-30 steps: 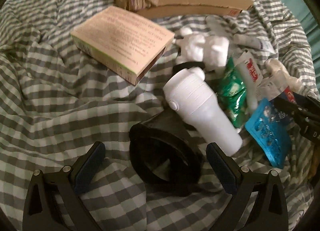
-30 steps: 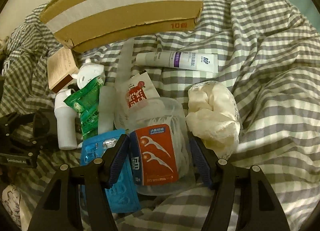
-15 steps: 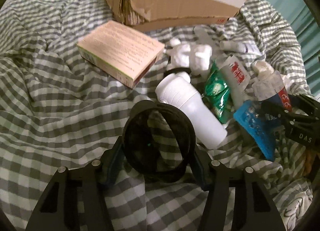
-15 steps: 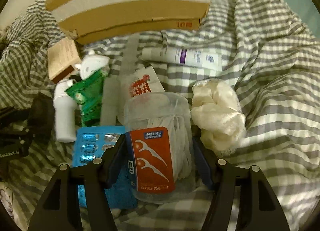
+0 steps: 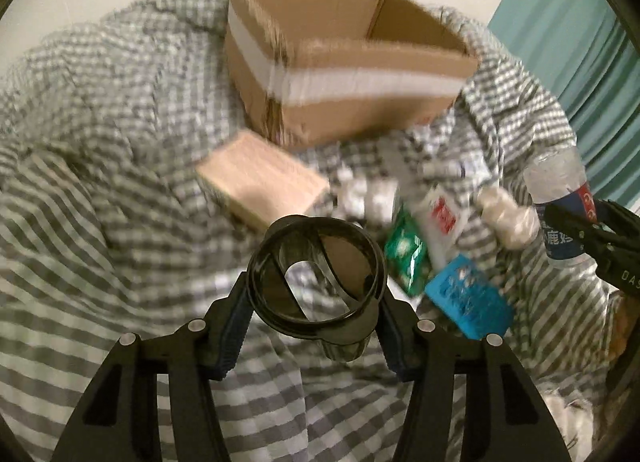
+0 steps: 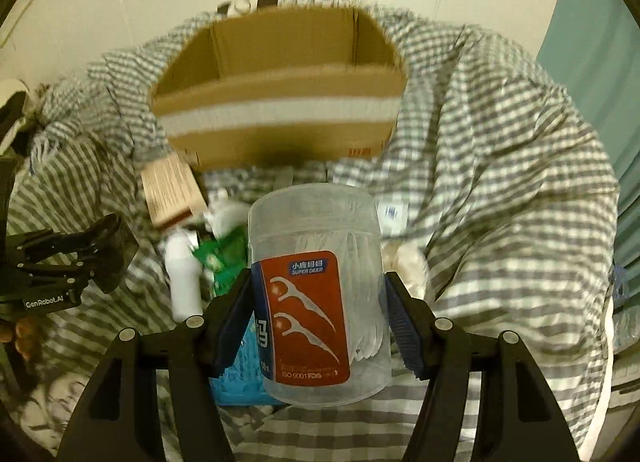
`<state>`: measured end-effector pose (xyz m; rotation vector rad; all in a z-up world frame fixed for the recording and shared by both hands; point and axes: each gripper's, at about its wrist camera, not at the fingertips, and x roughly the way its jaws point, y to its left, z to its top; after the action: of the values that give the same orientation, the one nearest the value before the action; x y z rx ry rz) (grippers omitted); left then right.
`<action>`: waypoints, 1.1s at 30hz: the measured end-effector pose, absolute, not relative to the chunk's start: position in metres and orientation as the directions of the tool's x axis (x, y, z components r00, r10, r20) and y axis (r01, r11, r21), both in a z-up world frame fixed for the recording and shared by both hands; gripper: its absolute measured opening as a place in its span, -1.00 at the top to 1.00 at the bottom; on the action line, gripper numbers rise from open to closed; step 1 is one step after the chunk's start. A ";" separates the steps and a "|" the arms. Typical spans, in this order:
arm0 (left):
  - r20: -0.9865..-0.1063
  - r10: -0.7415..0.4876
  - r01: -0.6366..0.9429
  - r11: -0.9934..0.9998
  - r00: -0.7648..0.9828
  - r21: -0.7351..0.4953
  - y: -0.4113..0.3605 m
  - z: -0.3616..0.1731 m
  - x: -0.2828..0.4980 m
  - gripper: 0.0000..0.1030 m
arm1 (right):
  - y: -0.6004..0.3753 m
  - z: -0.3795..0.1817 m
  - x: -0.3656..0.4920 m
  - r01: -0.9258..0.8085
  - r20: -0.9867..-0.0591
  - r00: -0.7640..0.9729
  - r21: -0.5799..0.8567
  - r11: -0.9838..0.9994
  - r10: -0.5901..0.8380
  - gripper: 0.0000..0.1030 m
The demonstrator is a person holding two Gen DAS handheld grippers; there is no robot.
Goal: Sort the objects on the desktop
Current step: 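Carry the black lid and floss jar with both tools over the cardboard box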
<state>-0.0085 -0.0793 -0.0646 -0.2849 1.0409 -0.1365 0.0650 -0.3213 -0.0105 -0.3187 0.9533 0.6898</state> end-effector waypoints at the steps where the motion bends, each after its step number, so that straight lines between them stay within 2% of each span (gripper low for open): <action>1: -0.821 -0.217 -0.023 0.963 0.528 -0.270 -0.078 -0.056 -0.007 -0.12 | -0.319 -0.004 0.066 -0.666 -0.823 0.399 0.043 0.744 0.405 -0.22; 7: -0.767 -0.185 -0.007 0.971 0.614 -0.240 -0.070 -0.017 0.004 -0.12 | -0.312 0.036 0.073 -0.651 -0.771 0.456 0.051 0.757 0.444 -0.22; 21: -0.636 -0.179 0.010 0.965 0.751 -0.261 -0.046 0.063 0.061 -0.12 | -0.273 0.117 0.102 -0.671 -0.648 0.547 0.040 0.741 0.530 -0.23; 26: -0.607 -0.172 0.004 0.963 0.776 -0.268 -0.038 0.070 0.081 -0.12 | -0.254 0.122 0.119 -0.673 -0.622 0.557 0.050 0.738 0.550 -0.23; 33: -0.614 -0.173 -0.017 0.957 0.770 -0.291 -0.033 0.051 0.119 -0.13 | -0.238 0.094 0.161 -0.674 -0.644 0.511 0.110 0.730 0.569 -0.23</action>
<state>0.1189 -0.0330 0.0513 -0.2889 0.6894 -0.0858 0.1606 -0.2378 0.0944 -0.1622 0.7122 0.7522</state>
